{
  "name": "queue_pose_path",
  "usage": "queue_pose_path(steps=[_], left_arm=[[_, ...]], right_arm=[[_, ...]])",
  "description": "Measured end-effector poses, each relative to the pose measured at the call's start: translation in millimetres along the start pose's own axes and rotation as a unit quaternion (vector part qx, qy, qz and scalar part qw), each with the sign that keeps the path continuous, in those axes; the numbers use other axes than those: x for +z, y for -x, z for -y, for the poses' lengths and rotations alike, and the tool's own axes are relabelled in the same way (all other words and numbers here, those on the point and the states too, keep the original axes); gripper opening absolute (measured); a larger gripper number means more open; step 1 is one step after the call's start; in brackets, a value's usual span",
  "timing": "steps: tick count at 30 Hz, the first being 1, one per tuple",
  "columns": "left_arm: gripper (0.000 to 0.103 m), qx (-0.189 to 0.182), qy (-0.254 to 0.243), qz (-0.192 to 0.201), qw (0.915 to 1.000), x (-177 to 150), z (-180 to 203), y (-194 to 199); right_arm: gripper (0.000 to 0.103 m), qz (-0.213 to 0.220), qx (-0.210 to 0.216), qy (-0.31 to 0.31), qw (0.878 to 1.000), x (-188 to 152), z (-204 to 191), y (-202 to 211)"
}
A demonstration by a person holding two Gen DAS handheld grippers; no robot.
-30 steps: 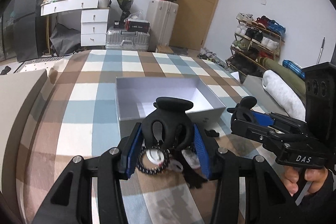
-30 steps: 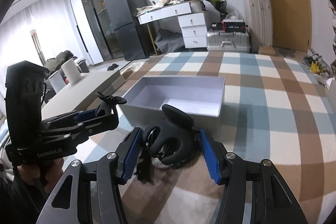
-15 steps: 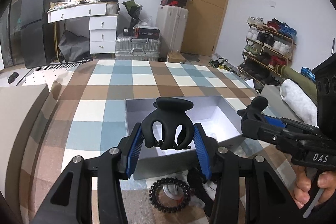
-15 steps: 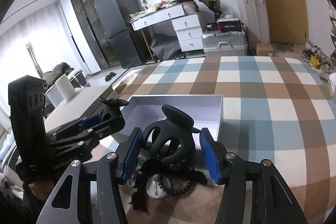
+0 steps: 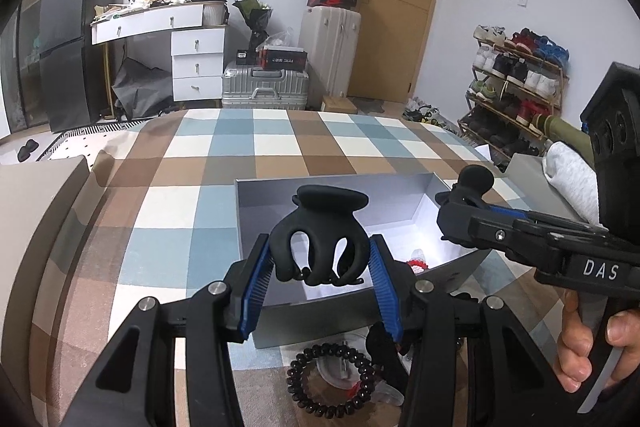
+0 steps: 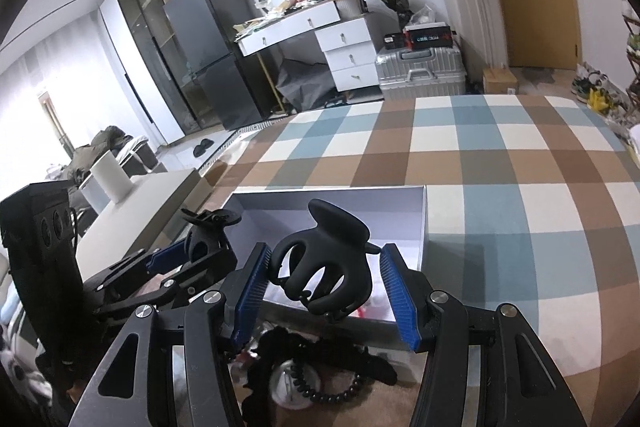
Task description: Organize jewelry
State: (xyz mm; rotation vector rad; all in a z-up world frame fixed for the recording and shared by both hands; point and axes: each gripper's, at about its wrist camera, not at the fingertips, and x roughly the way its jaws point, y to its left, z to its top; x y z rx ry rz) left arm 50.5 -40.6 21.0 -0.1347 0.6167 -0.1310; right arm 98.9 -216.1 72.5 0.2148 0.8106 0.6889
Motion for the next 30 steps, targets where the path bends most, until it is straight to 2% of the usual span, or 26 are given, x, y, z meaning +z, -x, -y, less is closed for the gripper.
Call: queue_pose_path(steps=[18,19,22,23,24,25,27,30], left_arm=[[0.042,0.008,-0.003,0.000,1.0000,0.3,0.8,-6.2],[0.042,0.006,-0.002,-0.001,1.0000,0.7,1.2,-6.1],[0.042,0.001,-0.004,-0.006,1.0000,-0.4,2.4,-4.2],[0.046,0.000,-0.005,-0.006,1.0000,-0.9,2.9,-3.6],[0.056,0.002,-0.006,-0.007,1.0000,-1.2,3.1,-2.8],[0.060,-0.001,-0.006,-0.007,1.0000,-1.0,3.9,-1.3],[0.073,-0.007,-0.005,-0.009,0.9999,-0.1,6.3,2.7],[0.083,-0.003,-0.012,-0.010,0.9999,-1.1,10.4,11.8]], right_arm=[[0.057,-0.012,-0.010,-0.003,1.000,0.7,-2.4,-10.6],[0.058,-0.009,-0.014,-0.002,1.000,0.8,-2.5,-9.1],[0.070,0.007,-0.026,0.000,1.000,0.7,-3.0,1.8],[0.073,0.012,-0.029,0.004,1.000,0.1,-3.5,7.5],[0.076,0.013,-0.031,0.008,0.999,-0.2,-3.5,11.0],[0.078,0.014,-0.035,0.013,0.999,-1.2,-3.6,15.7],[0.091,0.016,-0.043,0.018,0.999,-3.8,-3.2,24.1],[0.102,0.023,-0.058,0.017,0.998,-8.5,0.3,35.9]])
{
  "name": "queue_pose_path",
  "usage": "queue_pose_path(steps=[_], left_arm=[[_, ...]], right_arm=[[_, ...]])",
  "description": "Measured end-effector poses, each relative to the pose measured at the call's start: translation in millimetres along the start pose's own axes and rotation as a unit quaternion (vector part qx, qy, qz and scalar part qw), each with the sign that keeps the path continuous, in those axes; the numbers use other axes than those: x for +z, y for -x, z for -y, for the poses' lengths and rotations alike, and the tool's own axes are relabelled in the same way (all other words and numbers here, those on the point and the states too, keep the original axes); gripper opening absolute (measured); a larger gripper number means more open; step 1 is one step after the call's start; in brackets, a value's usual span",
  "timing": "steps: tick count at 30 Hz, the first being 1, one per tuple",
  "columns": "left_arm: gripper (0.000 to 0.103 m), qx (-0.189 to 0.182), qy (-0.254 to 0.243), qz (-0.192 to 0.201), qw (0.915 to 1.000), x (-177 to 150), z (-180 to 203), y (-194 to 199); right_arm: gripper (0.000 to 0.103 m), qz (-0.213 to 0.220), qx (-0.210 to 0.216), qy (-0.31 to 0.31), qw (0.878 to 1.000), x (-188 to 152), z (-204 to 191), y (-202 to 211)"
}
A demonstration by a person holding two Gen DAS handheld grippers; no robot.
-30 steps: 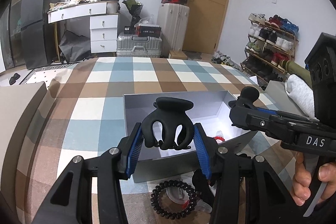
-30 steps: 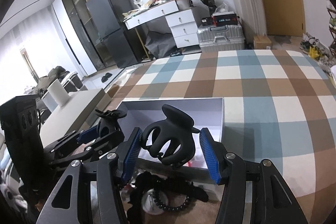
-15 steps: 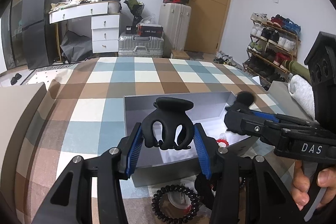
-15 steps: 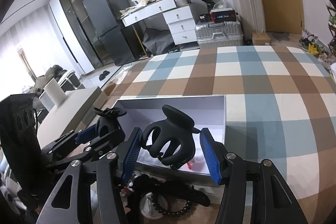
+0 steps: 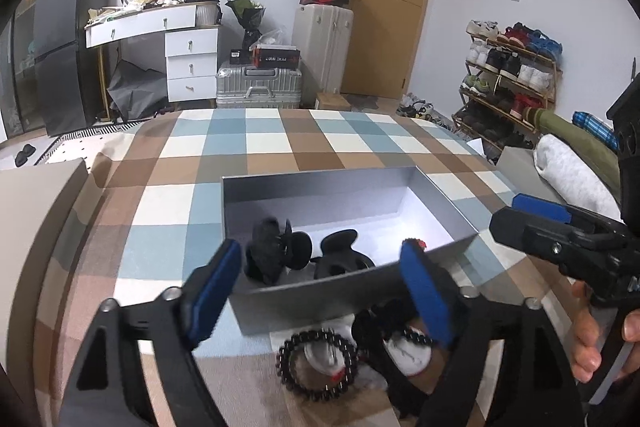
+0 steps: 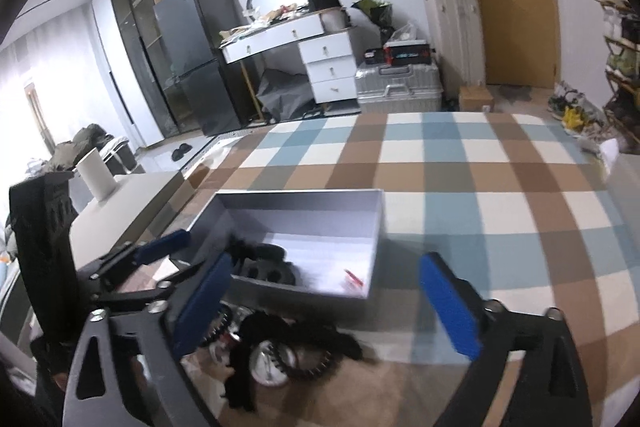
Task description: Organize jewelry
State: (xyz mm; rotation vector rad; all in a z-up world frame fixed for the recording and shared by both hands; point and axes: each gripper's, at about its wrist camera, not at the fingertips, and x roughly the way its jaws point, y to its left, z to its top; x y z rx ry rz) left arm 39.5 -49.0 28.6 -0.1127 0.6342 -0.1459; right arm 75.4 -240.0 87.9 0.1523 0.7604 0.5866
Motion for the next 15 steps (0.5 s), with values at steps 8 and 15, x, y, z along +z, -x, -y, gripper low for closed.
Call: queue_pose_path(steps=[8,15], left_arm=[[0.101,0.010,0.027,-0.027,0.9992,-13.0,-12.9,16.4],[0.101,0.037,0.047,-0.041,0.9974,-28.1,-26.0,23.2]], right_arm=[[0.103,-0.017,-0.016,-0.043,0.999,-15.5,21.8,10.3],[0.103,-0.042,-0.005,-0.037,0.998,-29.3,19.1,8.7]])
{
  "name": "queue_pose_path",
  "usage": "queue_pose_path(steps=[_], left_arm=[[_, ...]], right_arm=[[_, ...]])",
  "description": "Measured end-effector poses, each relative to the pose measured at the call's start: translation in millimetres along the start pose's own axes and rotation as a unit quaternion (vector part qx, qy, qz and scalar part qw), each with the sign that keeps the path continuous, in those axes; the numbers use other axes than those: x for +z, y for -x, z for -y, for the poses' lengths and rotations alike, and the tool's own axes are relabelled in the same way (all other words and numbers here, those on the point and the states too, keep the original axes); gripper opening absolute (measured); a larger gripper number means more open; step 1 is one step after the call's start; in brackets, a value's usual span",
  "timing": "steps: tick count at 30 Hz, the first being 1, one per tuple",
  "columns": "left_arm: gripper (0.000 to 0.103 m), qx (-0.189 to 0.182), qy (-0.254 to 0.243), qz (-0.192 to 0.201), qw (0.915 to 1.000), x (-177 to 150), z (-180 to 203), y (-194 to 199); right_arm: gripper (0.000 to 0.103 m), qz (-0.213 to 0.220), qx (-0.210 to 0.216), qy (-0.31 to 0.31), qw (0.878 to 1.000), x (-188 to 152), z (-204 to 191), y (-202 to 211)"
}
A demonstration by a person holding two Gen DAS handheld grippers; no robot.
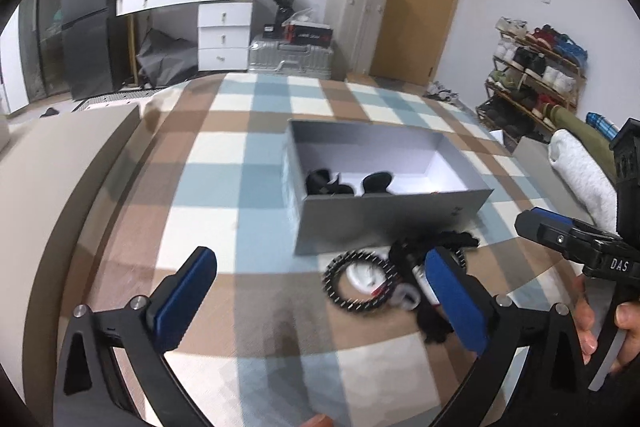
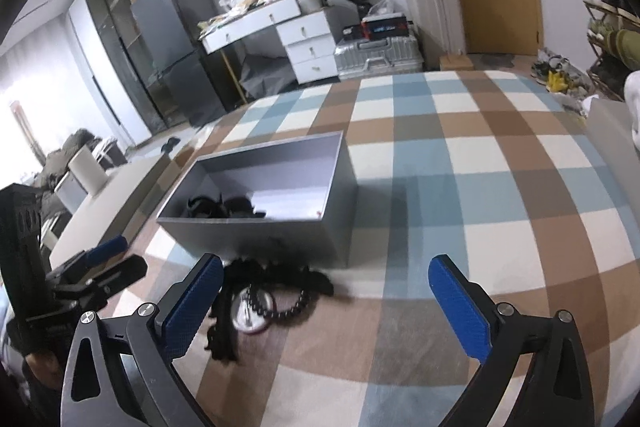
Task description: Organize jewelry
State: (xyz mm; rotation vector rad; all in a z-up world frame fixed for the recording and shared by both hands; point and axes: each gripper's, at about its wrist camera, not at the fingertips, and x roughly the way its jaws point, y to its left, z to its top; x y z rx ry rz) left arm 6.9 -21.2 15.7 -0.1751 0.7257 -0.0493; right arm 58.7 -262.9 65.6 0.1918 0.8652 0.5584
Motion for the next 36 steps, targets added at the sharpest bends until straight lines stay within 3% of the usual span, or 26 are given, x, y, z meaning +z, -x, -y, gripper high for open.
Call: queue_pose_path(steps=[8,36], left_arm=[[0.102,-0.001,-0.002,-0.013,0.9999,-6.8,-7.0,-7.4],[0.101,-0.008,0.005,-0.031,0.9995,-12.0,-14.5,-11.7]], right_arm=[[0.103,-0.042,-0.004,0.029,0.999,-16.8,-11.2,-16.2],[0.103,-0.100,-0.001,0.057,0.993,-19.5,-42.2,-65.0]])
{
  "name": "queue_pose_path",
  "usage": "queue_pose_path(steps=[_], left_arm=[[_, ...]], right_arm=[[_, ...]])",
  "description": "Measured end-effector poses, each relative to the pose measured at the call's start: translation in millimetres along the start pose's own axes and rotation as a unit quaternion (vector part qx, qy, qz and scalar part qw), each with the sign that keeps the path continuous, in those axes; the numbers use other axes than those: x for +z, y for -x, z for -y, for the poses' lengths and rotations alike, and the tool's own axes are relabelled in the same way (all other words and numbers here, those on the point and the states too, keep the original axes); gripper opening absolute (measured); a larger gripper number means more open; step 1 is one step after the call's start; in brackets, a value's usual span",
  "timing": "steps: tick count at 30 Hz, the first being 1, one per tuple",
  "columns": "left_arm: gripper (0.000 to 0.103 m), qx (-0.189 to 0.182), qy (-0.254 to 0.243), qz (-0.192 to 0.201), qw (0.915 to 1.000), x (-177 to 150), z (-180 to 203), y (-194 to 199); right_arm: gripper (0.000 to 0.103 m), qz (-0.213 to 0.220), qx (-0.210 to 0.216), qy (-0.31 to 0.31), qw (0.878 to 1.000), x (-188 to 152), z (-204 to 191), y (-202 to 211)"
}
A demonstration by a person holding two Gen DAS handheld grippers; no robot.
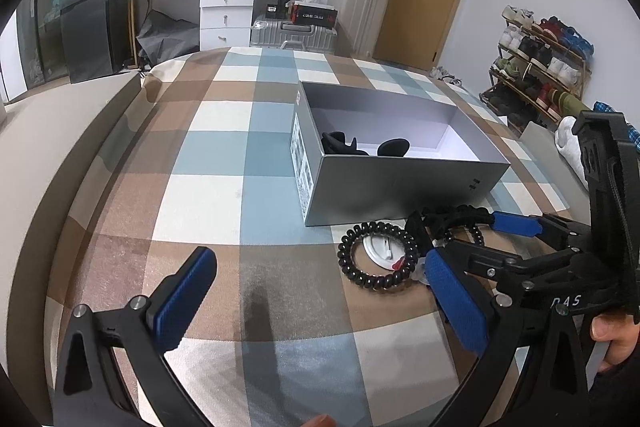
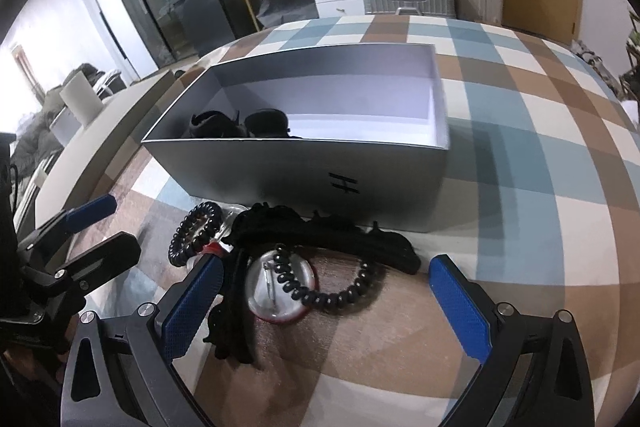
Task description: Organize jewelry
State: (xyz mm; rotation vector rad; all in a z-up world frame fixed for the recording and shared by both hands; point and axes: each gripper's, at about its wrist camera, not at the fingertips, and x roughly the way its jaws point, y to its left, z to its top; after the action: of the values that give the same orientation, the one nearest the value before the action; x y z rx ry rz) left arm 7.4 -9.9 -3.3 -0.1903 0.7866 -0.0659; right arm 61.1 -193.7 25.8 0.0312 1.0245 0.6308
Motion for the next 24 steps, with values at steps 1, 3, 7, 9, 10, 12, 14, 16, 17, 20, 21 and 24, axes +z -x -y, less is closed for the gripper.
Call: queue_pose_path(steps=[1,3,7,9,10,12,14,16,17,20,21,24], left_arm=[[0.101,-0.001,0.002,-0.001,1.0000,0.2,-0.3,-0.3],[0.101,-0.002,0.003,-0.002,1.0000,0.6,-1.0,-0.7],[0.101,0.000,0.003,-0.001,1.0000,1.0,-2.1,0.0],[0.101,-0.001,0.005,-0.001,1.0000,1.1,-2.8,0.1],[0.101,-0.001,0.005,-0.002,1.0000,1.0,-3.1,-0.1],[0.101,0.001,0.005,-0.004,1.0000,0.8,-3.5,-0.9],[0.101,0.000,0.006,-0.005,1.0000,0.7,-3.8,-1.3],[0.101,0.000,0.006,-0.005,1.0000,0.4,-3.8,-1.2],[0.101,0.000,0.005,-0.006,1.0000,0.6,-3.8,-1.3],[0.101,0.000,0.004,-0.006,1.0000,0.2,-3.6,-1.1],[0.101,0.000,0.003,-0.006,1.0000,0.2,-3.4,-1.0],[0.101,0.000,0.002,-0.008,1.0000,0.0,-2.5,-1.9]], right_arm=[[0.103,0.000,0.000,0.002,1.000,0.7,-1.3,-0.8],[0.103,0.000,-0.001,0.005,1.000,2.2,-3.1,-2.8],[0.103,-0.003,-0.011,0.012,1.000,5.5,-7.1,-8.8],[0.103,-0.003,-0.018,0.016,1.000,6.3,-9.0,-10.7],[0.103,-0.002,-0.021,0.016,1.000,6.7,-9.2,-11.5],[0.103,-0.001,-0.023,0.013,1.000,7.6,-8.8,-12.1],[0.103,0.000,-0.028,0.012,1.000,8.3,-8.3,-13.1],[0.101,0.000,-0.029,0.014,0.999,8.9,-8.6,-13.1],[0.096,0.002,-0.025,0.014,1.000,8.7,-8.5,-11.8],[0.093,0.008,-0.029,0.017,0.999,8.1,-9.2,-7.9],[0.093,0.011,-0.027,0.019,0.999,7.8,-9.6,-5.9],[0.093,0.029,-0.013,0.020,0.999,5.0,-9.7,8.3]])
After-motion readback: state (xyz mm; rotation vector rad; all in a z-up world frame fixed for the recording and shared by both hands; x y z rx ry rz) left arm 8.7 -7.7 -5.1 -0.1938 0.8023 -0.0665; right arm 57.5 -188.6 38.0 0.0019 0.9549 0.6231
